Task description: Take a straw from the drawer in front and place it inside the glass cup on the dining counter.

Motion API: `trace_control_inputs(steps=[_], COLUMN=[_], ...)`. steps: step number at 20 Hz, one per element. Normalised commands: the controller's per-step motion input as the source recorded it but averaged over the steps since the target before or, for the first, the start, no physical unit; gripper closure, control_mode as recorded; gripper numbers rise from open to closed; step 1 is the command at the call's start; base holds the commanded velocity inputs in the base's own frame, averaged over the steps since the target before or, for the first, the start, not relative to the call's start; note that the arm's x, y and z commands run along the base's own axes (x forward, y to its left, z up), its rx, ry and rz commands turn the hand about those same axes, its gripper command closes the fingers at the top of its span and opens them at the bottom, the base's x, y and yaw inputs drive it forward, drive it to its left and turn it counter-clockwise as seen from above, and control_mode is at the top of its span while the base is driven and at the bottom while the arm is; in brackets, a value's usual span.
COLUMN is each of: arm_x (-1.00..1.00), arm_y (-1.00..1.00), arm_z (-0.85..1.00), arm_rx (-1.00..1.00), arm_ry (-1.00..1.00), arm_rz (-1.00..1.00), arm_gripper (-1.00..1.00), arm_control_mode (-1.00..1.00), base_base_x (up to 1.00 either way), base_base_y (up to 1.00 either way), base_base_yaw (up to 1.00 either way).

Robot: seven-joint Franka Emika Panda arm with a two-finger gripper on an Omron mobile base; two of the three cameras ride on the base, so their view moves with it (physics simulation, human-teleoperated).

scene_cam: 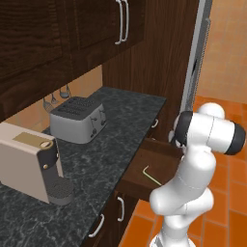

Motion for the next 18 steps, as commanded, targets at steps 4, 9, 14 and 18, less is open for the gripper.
trace_control_inputs(steps=[4,9,14,18], arm_x=[-0.61,-0.6,-0.36,-0.05], arm_y=[-0.86,-0.85,-0.7,-0.27], arm_z=[0.0,0.0,0.13,0.46], arm_rx=[0.0,0.0,0.02,0.11], arm_ry=[0.05,0.05,0.02,0.0], arm_rz=[0.0,0.0,-0.02,-0.07], arm_gripper=[-1.0,-1.0,-1.0,-1.0], arm_control_mode=[-1.0,-1.0,-1.0,-1.0], base_base_x=[0.0,0.0,0.0,0.0], base_base_y=[0.0,0.0,0.0,0.0], base_base_yaw=[0.0,0.0,0.0,0.0])
